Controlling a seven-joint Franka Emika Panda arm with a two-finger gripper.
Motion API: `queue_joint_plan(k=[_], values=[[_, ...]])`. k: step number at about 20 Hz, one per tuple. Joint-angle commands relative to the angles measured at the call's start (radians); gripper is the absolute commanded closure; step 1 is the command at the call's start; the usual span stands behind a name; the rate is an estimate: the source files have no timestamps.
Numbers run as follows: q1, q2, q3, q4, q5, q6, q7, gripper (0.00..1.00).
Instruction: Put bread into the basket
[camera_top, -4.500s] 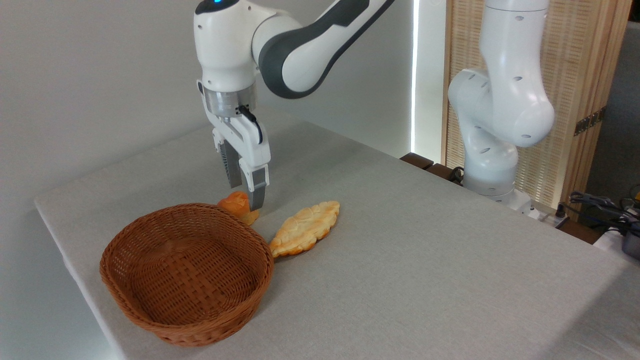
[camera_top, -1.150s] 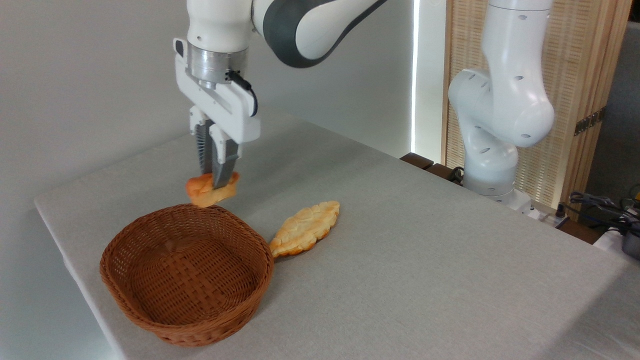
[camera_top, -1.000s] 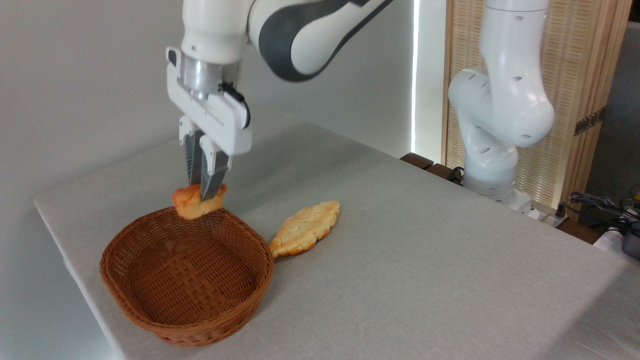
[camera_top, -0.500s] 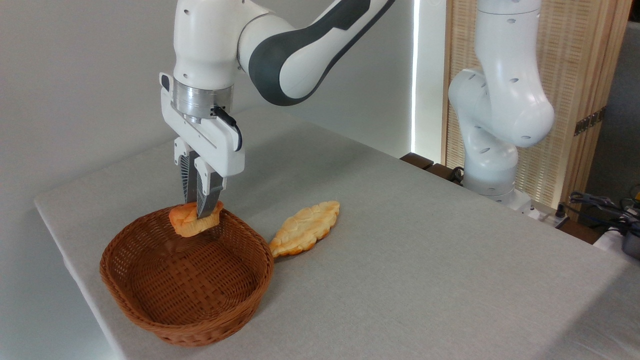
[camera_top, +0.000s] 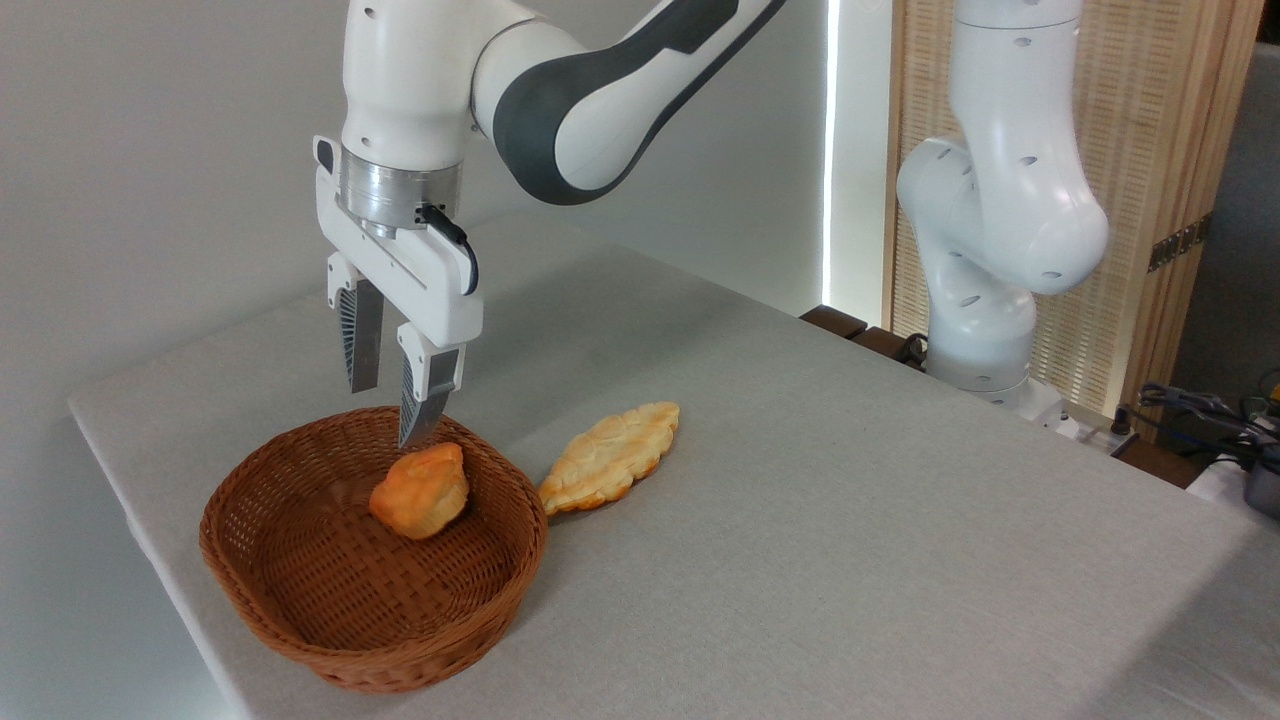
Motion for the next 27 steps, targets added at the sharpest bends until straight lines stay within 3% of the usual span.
queue_joint_plan(k=[1,7,9,11,16,27], values=[[-0.002,-0.008,0.005,0.016,-0.008,-0.011,0.006,0.0],[0.001,-0.039,0.013,0.055,0.013,-0.196,0.009,0.0],[0.001,-0.057,0.024,0.074,0.147,-0.328,0.015,0.0],[-0.001,-0.057,0.024,0.077,0.217,-0.382,0.018,0.0],[0.001,-0.075,0.067,0.079,0.219,-0.393,0.013,0.0],[0.001,-0.095,0.12,0.079,0.159,-0.399,0.013,0.0]])
